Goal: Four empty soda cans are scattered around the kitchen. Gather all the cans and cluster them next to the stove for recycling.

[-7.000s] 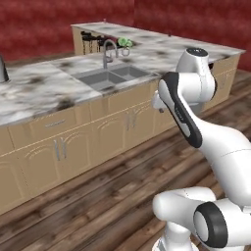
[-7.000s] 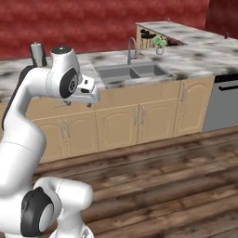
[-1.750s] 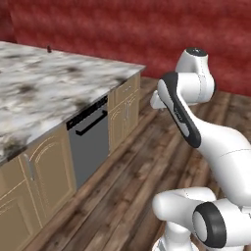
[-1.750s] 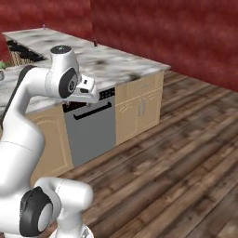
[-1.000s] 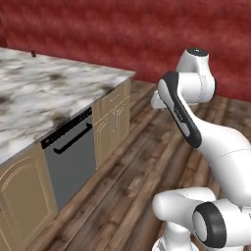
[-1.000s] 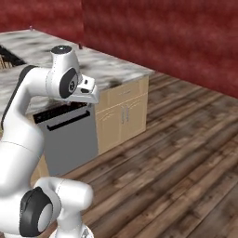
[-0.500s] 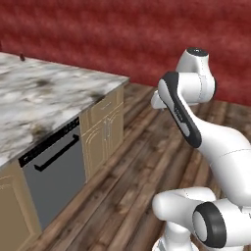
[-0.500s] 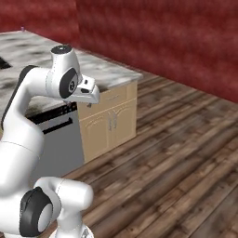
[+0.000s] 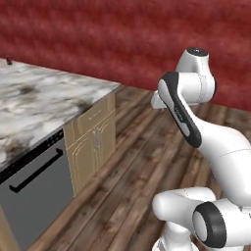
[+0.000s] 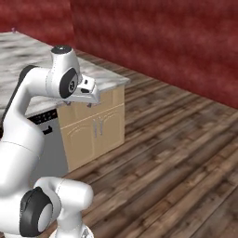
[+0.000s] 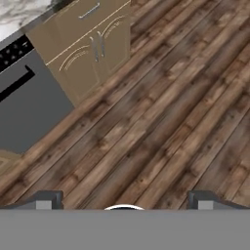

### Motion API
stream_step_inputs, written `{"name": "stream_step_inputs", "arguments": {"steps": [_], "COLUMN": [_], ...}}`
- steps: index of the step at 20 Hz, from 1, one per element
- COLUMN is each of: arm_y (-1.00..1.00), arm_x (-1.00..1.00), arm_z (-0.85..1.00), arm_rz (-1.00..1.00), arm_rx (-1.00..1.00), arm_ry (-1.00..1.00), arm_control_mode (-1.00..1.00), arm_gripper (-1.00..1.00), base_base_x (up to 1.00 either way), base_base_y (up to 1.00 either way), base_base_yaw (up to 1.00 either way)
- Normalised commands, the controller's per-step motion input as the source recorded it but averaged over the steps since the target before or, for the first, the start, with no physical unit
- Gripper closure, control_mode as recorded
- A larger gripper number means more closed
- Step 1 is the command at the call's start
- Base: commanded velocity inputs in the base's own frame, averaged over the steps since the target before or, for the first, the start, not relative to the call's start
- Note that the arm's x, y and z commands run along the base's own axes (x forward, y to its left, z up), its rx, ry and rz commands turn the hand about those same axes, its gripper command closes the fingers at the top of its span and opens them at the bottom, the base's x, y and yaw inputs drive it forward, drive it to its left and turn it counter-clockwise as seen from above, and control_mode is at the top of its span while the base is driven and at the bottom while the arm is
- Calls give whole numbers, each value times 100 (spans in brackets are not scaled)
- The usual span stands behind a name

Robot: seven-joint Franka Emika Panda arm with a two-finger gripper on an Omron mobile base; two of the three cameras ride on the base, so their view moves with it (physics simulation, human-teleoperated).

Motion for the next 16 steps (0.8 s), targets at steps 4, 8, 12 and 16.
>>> {"name": "stream_step_inputs", "arguments": {"steps": [4,8,12,16], "arm_y": [0,0,0,0], "arm_x": [0,0,0,0], "arm_z": [0,0,0,0], "arm_rz": [0,0,0,0], "arm_rx": [0,0,0,0], "arm_ry": [0,0,0,0], "arm_control_mode": [100,100,100,100], "arm_gripper": [-100,-100,-100,-100], "base_base_x": [67,67,66,64], "base_base_y": [-22,-23,-24,-25], "base_base_yaw": [0,0,0,0]}}
